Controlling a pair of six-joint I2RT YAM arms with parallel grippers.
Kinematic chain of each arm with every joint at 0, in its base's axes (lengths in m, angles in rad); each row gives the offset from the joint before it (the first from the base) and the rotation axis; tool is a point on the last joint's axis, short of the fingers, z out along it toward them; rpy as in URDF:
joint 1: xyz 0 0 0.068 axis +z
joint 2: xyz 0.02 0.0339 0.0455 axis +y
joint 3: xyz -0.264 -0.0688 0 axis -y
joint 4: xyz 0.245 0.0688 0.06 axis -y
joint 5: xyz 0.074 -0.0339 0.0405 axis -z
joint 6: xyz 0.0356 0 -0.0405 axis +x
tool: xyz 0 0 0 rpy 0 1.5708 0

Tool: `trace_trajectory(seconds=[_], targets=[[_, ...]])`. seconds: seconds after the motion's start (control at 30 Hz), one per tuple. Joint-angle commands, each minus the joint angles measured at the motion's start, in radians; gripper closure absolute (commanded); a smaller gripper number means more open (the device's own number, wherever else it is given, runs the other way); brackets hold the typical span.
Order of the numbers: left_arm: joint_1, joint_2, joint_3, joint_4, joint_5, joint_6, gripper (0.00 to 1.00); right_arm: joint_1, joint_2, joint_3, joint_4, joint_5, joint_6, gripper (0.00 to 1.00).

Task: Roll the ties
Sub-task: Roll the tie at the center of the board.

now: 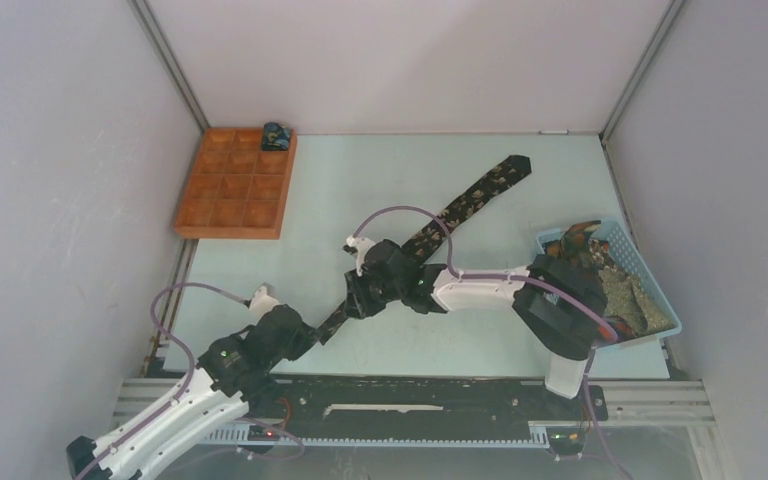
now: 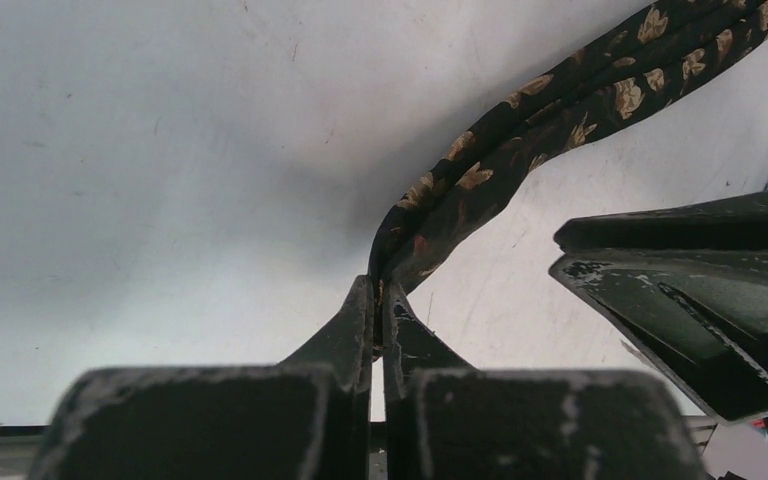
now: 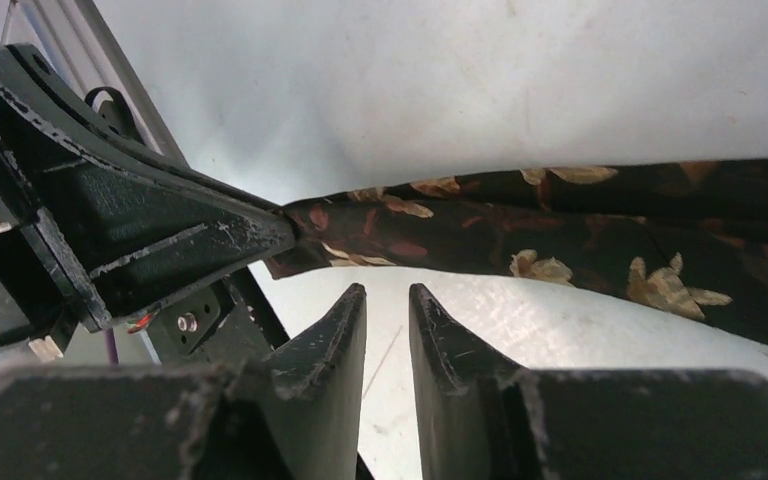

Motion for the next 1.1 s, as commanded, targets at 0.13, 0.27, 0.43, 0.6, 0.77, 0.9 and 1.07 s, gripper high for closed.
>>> trace_trajectory(seconds=[0.13, 0.27, 0.43, 0.6, 0.77, 0.9, 1.07], targets=[[-0.001, -0.026, 0.042, -0.025, -0.036, -0.025, 1.0, 0.012, 0.113, 0.128, 0.005, -0.057, 0.015, 0.77], [-0.002, -0.032, 0.045, -0.03, -0.034, -0.027, 1.0, 0.026, 0.172, 0.158, 0.009, -0.074, 0.022, 0.79], [-0.001, -0.04, 0.048, -0.031, -0.03, -0.032, 1.0, 0.035, 0.238, 0.187, 0.017, -0.097, 0.034, 0.8], [-0.001, -0.039, 0.058, -0.033, -0.03, -0.031, 1.0, 0.032, 0.249, 0.198, 0.005, -0.107, 0.032, 0.82], [-0.001, -0.032, 0.072, -0.032, -0.028, -0.029, 1.0, 0.03, 0.22, 0.198, -0.016, -0.085, 0.017, 0.82], [-0.002, -0.027, 0.087, -0.034, -0.024, -0.026, 1.0, 0.027, 0.205, 0.198, -0.032, -0.07, 0.009, 0.82], [-0.001, -0.024, 0.099, -0.035, -0.023, -0.027, 1.0, 0.018, 0.189, 0.197, -0.037, -0.05, 0.0, 0.82]])
